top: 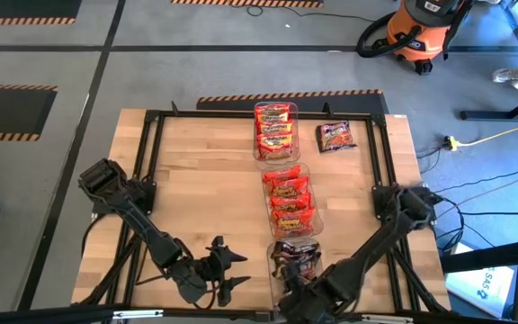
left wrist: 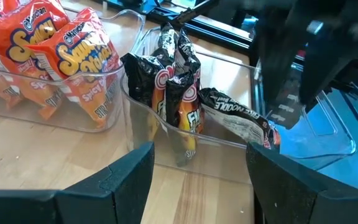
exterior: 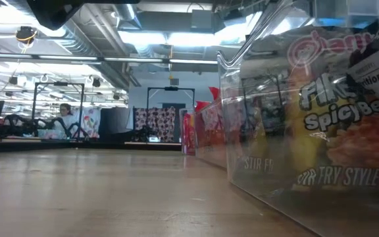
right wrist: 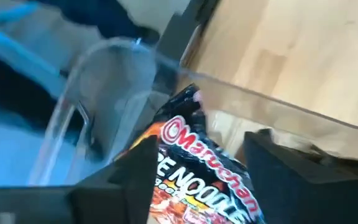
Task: Sort Maruchan noodles
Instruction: Put the orange noodle pack into the middle transparent bin
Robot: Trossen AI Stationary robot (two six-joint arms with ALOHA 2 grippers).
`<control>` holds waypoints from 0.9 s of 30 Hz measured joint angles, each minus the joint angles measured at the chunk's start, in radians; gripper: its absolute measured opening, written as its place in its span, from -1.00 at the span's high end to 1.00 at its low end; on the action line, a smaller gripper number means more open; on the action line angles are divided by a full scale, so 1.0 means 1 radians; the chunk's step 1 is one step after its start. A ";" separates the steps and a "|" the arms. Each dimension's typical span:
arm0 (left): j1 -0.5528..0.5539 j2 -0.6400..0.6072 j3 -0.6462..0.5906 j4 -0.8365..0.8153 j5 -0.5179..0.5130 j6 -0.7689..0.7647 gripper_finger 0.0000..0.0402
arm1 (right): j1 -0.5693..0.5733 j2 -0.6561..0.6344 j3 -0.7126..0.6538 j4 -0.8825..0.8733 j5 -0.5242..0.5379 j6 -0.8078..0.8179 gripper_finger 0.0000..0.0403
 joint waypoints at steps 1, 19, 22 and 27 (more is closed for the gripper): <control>0.000 0.000 0.000 0.000 0.000 0.000 -0.23 | -0.005 0.013 0.000 0.000 -0.016 -0.021 -0.07; 0.000 0.000 0.000 -0.008 0.001 0.005 -0.23 | -0.080 0.143 -0.001 -0.020 -0.298 -0.185 0.02; 0.000 0.000 0.000 -0.011 0.001 0.005 -0.23 | -0.086 0.143 -0.001 -0.020 -0.327 -0.186 0.10; 0.002 0.000 0.000 -0.012 0.001 0.005 -0.23 | -0.086 0.162 -0.011 -0.011 -0.369 -0.186 0.19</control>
